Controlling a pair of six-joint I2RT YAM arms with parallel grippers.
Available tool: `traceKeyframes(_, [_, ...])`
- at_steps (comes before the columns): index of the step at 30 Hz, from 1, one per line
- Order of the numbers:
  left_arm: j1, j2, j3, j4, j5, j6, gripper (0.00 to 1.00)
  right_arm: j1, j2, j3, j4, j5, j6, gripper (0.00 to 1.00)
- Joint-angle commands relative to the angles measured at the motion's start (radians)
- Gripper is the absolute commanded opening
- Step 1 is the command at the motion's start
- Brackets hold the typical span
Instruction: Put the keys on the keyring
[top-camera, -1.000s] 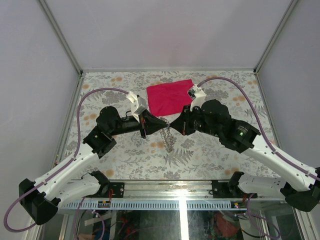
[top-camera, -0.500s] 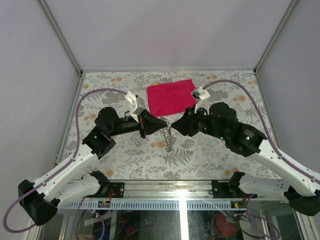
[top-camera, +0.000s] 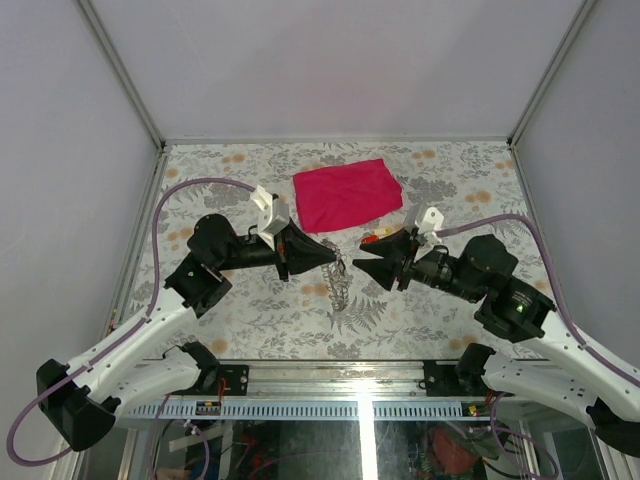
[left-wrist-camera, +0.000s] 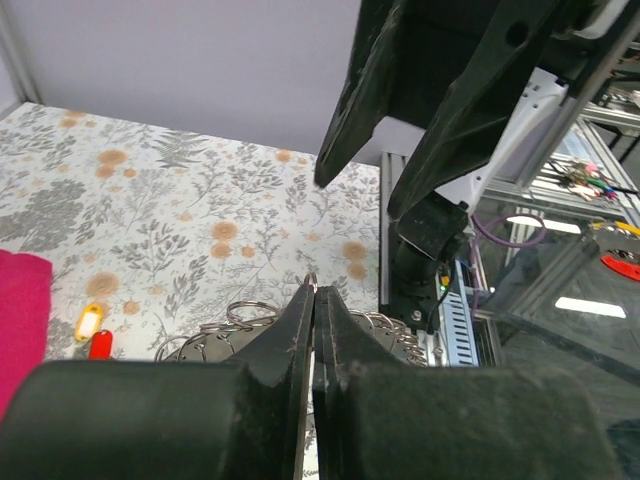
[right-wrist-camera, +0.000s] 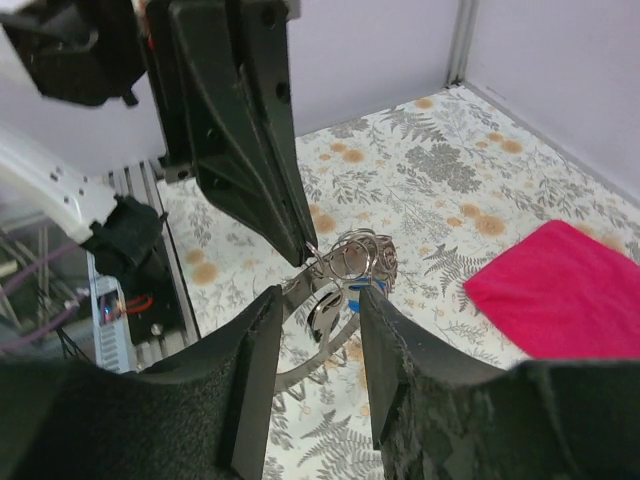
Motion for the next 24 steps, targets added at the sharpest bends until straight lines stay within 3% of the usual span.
traceKeyframes(1, [0.002,0.001,0.052,0.123,0.12,-0.014,0.0,0.001,-0.019,-0.03,0.128,-0.163,-0.207,0.43])
traceKeyframes(12, [0.002,0.031,0.082,0.124,0.246,-0.023,0.0,0.001,0.016,-0.014,0.093,-0.321,-0.323,0.41])
traceKeyframes(24, [0.002,0.039,0.095,0.112,0.285,-0.021,0.0,0.001,0.053,0.005,0.064,-0.331,-0.351,0.37])
